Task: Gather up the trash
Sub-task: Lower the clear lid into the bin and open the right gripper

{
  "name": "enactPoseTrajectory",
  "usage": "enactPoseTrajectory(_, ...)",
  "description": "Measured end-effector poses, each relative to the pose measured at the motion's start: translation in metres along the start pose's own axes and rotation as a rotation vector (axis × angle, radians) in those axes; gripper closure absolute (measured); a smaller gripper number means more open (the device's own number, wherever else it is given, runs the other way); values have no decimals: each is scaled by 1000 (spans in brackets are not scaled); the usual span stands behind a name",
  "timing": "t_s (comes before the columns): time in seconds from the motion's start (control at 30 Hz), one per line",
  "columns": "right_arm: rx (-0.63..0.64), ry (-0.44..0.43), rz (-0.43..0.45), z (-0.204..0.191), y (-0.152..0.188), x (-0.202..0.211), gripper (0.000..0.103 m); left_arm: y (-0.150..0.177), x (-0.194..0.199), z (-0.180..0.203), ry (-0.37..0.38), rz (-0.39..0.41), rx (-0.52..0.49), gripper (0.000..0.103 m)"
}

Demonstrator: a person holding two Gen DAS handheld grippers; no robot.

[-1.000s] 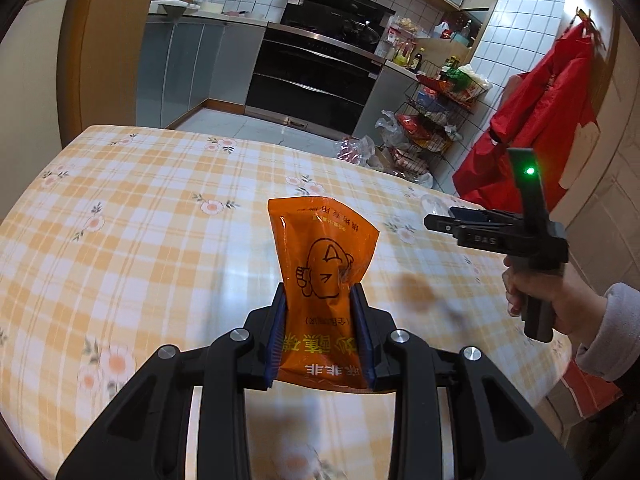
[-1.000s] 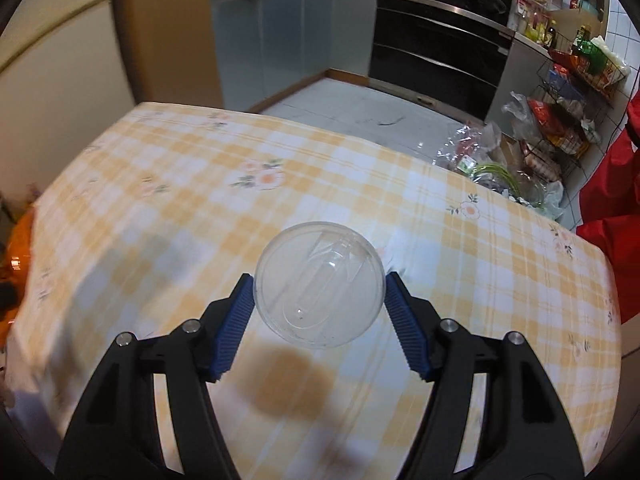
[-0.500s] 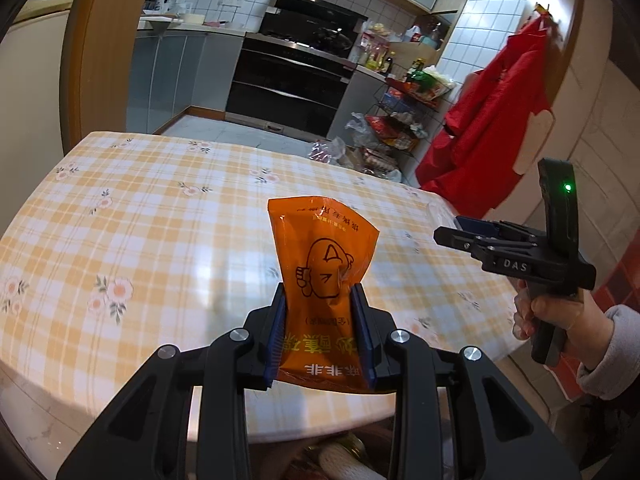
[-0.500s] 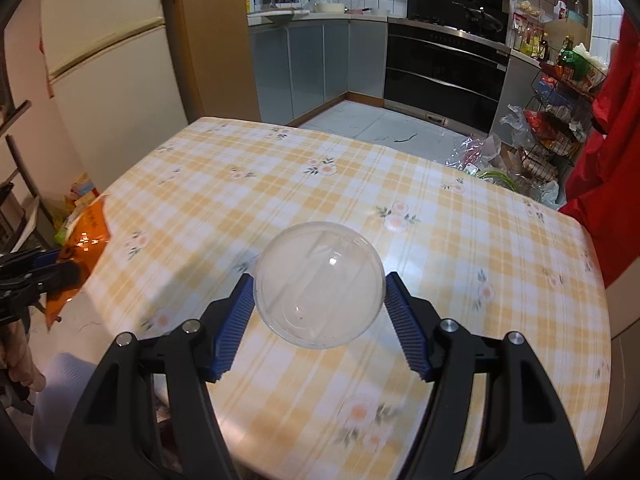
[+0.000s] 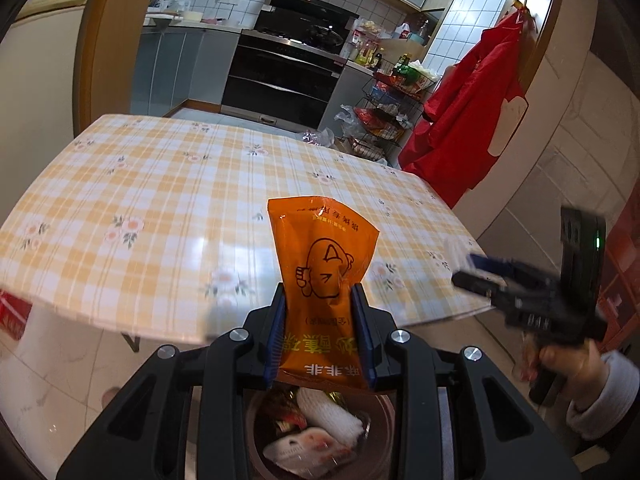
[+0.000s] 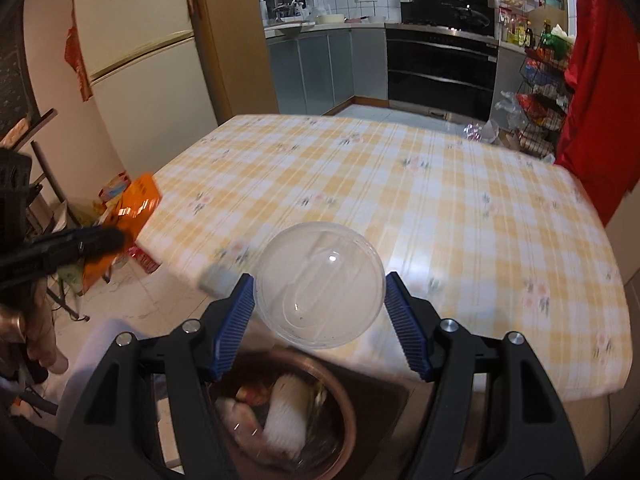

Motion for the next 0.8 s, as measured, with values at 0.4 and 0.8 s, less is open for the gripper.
enactPoseTrajectory(0.4,-46,-37,-106,-32,81,-1,36,55,9,14,23,-69,2,72)
enactPoseTrajectory(0.8,-51,-9,-108,-24,76,-2,36,60,9,19,33,-75,-5,72)
Point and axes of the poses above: each gripper's, at about its wrist camera, not at the fingertips, and x roughly against the way its jaws point, z to its right, y to its underside, the point moved 5 cm from there along -x, roughly the way its jaws point, and after that the axes turned 5 degrees about y, right-handed, at the moved point
